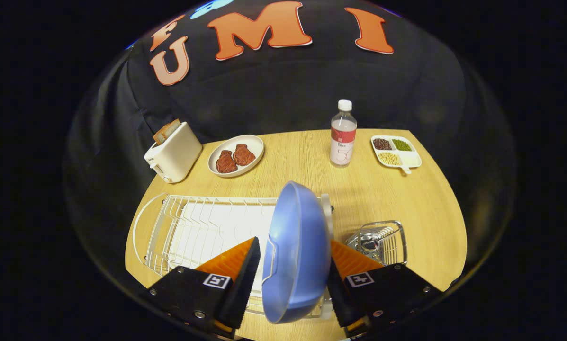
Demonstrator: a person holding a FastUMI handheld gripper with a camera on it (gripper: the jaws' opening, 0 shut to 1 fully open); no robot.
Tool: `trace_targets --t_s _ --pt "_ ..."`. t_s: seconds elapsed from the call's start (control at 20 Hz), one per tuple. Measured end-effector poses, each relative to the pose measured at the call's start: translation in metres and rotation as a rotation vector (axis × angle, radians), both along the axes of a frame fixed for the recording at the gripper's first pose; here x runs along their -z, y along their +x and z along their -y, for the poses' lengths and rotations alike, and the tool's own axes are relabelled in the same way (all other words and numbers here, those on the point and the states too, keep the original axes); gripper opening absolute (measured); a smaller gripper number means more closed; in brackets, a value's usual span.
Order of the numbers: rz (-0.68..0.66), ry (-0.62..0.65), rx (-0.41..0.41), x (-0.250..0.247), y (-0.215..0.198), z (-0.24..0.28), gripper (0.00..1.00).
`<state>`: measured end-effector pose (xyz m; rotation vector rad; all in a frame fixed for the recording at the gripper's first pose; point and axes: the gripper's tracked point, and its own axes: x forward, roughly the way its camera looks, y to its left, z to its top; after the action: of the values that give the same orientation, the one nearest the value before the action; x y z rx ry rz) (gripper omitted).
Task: Take the plate from the dish rack, then take the spoon from the basket and place it into the plate.
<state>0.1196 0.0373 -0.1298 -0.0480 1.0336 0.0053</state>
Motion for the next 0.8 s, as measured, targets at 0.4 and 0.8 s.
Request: trace_targets --t_s 0.4,0.8 --pt "0.006 -0.087 0.094 -0.013 0.009 0.018 0.34" --pt "0.122 0.013 0.116 -0.07 -0.005 0.019 0.3"
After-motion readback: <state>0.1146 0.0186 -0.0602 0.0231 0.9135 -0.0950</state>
